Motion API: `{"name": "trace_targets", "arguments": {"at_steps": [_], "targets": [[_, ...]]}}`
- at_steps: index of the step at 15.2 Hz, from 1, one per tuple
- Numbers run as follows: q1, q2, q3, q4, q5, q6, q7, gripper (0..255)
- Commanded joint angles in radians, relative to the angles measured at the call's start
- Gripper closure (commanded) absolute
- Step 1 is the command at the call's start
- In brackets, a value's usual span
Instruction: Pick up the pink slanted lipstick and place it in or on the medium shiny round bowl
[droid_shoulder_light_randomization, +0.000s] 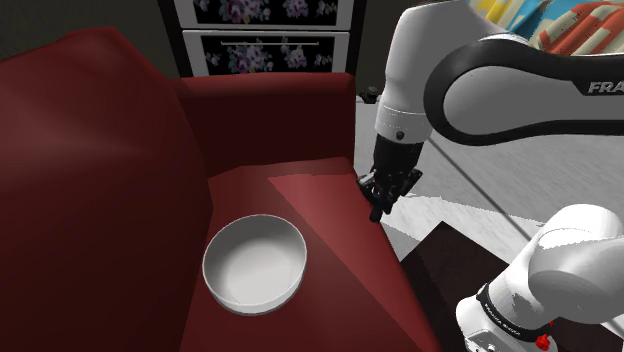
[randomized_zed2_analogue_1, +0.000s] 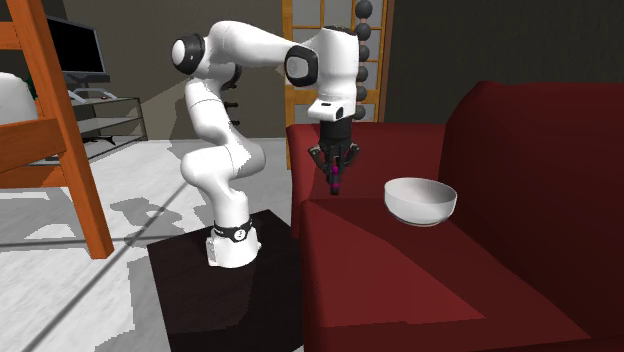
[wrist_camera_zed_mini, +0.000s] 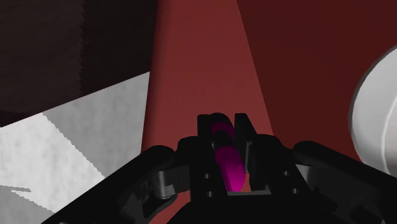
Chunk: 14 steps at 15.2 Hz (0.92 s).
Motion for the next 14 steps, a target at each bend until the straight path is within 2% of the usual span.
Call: {"name": "trace_targets", "arguments": {"at_steps": [1, 9, 14], "targets": [[-0.002, 0.0, -0.005, 0.026, -0.005, -0.026, 0.004, 255], [-0.008, 0.002, -0.025, 0.123, -0.023, -0.121, 0.015, 255], [-0.014, 0.156, 0.086, 0.25, -0.005, -0.07, 0.123, 255]]}}
